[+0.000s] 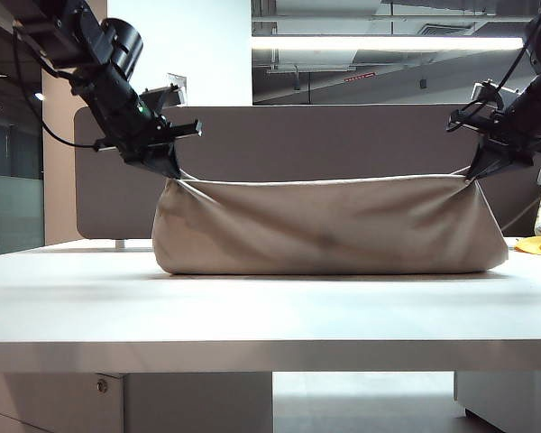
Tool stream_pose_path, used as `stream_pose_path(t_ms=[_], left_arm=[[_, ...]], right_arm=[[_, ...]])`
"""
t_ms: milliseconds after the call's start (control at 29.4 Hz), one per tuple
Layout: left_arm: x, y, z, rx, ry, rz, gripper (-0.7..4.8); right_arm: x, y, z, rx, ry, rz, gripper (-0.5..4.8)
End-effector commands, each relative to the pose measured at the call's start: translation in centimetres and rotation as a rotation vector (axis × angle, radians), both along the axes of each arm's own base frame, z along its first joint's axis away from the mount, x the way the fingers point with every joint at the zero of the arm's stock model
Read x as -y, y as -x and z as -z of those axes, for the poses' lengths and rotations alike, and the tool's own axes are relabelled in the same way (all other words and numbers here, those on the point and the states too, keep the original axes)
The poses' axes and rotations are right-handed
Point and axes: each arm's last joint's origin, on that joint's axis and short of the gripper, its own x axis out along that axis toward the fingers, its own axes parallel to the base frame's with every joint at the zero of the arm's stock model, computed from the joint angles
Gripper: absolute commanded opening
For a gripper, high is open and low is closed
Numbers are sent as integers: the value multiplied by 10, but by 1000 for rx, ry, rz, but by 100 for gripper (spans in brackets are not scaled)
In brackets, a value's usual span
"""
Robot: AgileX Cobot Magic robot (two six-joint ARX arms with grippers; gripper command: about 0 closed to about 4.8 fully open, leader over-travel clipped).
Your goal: Fold the bottom side of the T-shirt horizontally towards the center, about one-third of the way, then fold the sleeve back towards the center, creating a straight line along the edge of the T-shirt, and finally fold the bottom of the T-shirt up towards the top, creating a neat rectangle.
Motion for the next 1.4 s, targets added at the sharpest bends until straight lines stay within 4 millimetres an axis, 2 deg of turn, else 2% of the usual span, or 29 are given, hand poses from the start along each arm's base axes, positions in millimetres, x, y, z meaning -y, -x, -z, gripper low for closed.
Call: stream_pose_path(t_ms=[34,341,715,1158,1397], left_arm=[[1,-10,3,20,-11,4,-6],[8,-36,18,29,-5,13,-6],[10,-47,34,70,0,9,-6],[13,-67,26,149,0,-5,-6],[14,-73,35,139,-3,-8,-6]], right_arm=[[5,-14,-5,7,2,10,-6],[7,-39,6,21,25,18,-6],[9,-61,11,30,29,23,-6],[11,-73,11,77,52,36,-6],[11,-81,18,90,54,40,-6]])
